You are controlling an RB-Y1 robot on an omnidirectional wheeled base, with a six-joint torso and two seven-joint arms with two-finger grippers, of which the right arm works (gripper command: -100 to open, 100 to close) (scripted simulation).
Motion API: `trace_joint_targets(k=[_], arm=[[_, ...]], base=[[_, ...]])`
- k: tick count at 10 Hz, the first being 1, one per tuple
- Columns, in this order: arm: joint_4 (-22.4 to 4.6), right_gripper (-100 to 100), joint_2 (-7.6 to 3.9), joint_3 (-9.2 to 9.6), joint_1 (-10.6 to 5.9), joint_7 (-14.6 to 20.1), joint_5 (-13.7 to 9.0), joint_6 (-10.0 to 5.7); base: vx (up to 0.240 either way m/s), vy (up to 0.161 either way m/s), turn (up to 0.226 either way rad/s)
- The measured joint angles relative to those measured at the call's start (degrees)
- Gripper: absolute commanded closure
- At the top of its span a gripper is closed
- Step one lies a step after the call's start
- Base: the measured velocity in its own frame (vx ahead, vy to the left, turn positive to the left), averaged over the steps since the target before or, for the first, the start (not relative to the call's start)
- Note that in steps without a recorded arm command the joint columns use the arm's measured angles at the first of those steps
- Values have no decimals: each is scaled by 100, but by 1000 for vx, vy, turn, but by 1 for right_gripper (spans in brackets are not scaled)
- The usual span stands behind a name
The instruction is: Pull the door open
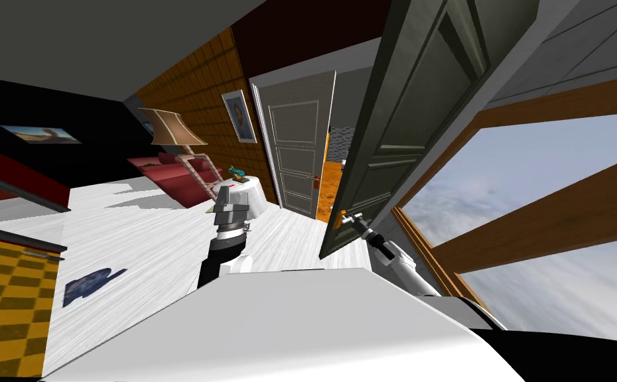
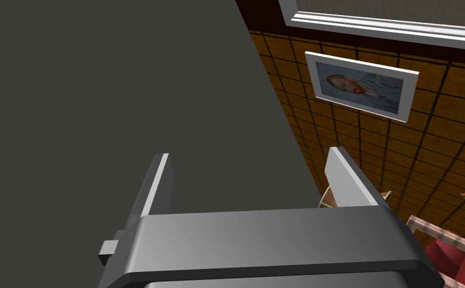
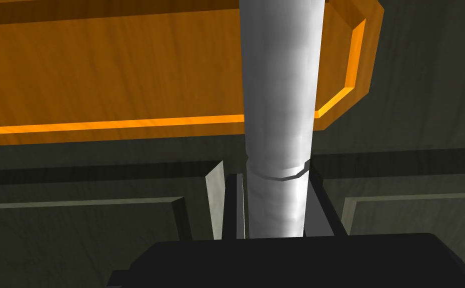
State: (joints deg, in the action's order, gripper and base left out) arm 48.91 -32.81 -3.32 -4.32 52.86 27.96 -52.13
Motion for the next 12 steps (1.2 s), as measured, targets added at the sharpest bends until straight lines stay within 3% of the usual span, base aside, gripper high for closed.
trace_joint_targets(k=[4,6,12], arm=[[-101,100,-80,-11,50,91,83,-334],[-129,100,-94,-37,81,99,121,-416],[-333,100,-160,-220,96,114,250,-905]], base=[[-113,-102,88],[14,38,1],[25,39,9]])
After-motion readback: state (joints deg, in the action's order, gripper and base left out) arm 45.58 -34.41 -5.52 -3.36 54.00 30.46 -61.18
